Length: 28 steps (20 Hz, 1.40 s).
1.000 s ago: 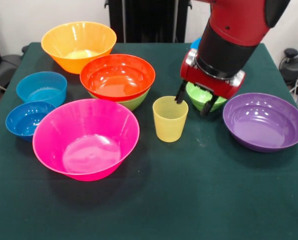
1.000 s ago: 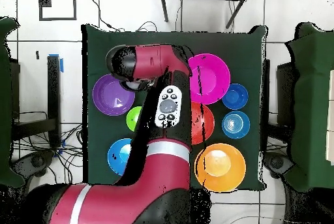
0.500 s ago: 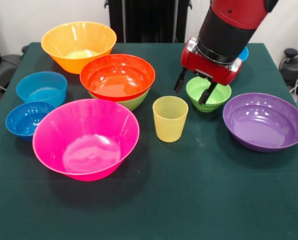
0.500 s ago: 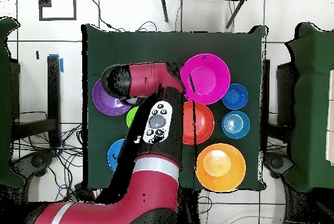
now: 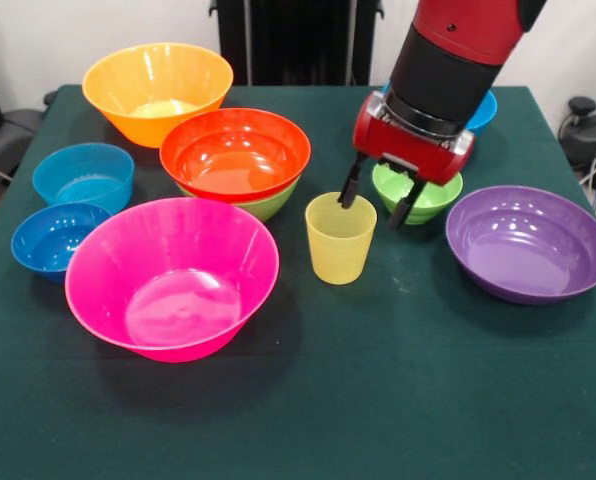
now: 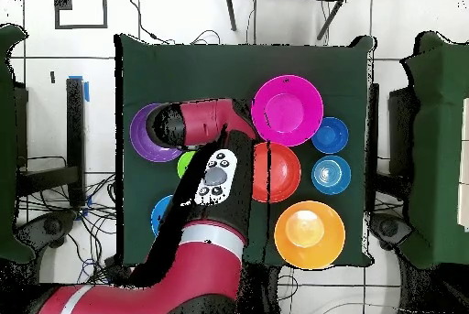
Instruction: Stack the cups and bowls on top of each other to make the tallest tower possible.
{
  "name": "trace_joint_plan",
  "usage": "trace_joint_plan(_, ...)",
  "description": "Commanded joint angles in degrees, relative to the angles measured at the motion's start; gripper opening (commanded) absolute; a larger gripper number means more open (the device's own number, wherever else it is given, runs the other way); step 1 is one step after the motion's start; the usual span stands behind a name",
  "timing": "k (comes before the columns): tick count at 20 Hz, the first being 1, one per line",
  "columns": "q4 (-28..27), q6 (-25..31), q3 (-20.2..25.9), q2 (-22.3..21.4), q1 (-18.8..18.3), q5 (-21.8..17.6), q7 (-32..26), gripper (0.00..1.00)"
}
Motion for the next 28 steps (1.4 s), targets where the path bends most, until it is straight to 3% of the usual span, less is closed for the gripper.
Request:
trace_joint_plan(1,-1.55,-1.07,2.67,5.04,0.54,0.79,8.33,1.0)
trace_joint_plan(8,-1.29,0.07,5.14,5.22,-1.76,2.25,5.38,1.0)
trace_joint_plan(19,0.9,5.61,13.11,5.54,-7.7,10.78,2.28,1.0)
trace_joint_plan(28,0.7,7.66,14.0,6.24,-8.56,11.87,0.67,1.0)
